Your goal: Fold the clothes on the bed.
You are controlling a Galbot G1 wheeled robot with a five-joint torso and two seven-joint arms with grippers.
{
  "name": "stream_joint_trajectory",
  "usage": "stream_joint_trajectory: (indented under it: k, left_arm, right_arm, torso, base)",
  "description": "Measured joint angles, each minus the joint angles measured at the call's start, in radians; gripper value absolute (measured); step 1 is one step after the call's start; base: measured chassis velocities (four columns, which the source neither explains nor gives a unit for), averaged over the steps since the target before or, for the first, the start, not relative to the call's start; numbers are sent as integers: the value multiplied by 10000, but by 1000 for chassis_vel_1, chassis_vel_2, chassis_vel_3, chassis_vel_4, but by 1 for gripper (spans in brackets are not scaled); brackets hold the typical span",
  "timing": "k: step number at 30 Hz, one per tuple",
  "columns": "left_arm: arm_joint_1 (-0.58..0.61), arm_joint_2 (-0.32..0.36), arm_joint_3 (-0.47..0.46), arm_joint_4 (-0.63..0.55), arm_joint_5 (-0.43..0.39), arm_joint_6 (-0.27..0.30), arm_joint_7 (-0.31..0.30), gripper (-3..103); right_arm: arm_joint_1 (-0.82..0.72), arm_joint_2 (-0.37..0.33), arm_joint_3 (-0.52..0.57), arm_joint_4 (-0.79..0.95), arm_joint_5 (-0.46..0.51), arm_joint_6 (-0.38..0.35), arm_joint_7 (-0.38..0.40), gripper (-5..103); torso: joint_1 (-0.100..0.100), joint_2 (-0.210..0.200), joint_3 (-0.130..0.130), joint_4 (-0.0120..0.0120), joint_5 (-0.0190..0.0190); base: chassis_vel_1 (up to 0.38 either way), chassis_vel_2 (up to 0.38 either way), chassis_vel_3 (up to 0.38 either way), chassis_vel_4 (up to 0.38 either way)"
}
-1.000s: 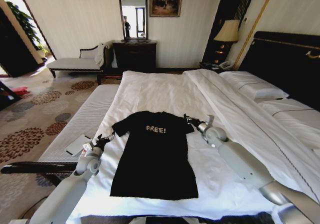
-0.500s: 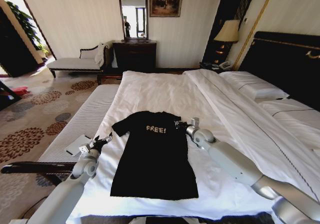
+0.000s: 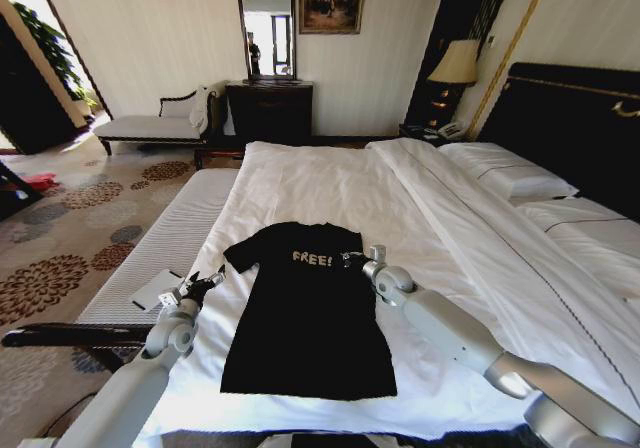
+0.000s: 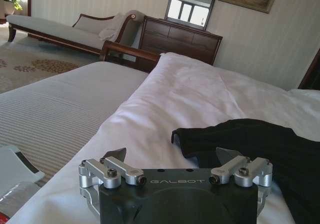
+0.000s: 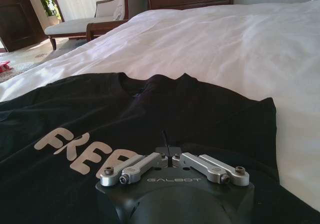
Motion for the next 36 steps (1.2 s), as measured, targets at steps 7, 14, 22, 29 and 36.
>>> stream_joint_trajectory:
  k: [7, 14, 22, 29, 36]
  left_arm:
    - [-6, -20, 3, 20, 0, -2, 13, 100]
    - [-6, -46, 17, 19, -4, -8, 13, 100]
    - [20, -58, 13, 13, -17, -15, 18, 100]
    - [-13, -52, 16, 11, -38, -16, 9, 100]
    - [22, -30, -26, 10, -65, -16, 5, 100]
  right_arm:
    - [-18, 244, -28, -146, -29, 10, 271, 10]
    - [5, 445, -74, -192, -1, 13, 499, 14]
    - [219, 816, -89, -421, 87, 78, 787, 8]
    - [375, 1088, -132, -629, 181, 232, 947, 1]
    - [519, 1380, -255, -787, 224, 397, 1027, 0]
  torso:
    - [1, 0, 0, 0, 0]
    - [0, 0, 0, 0, -1]
    - [0, 0, 0, 0, -1]
    - [0, 0, 0, -1, -1]
    - [0, 0, 0, 1, -1]
  base:
    - [0, 0, 0, 0]
    - [0, 0, 0, 0]
    - [0, 0, 0, 0]
    - [0, 0, 0, 0]
    - [0, 0, 0, 0]
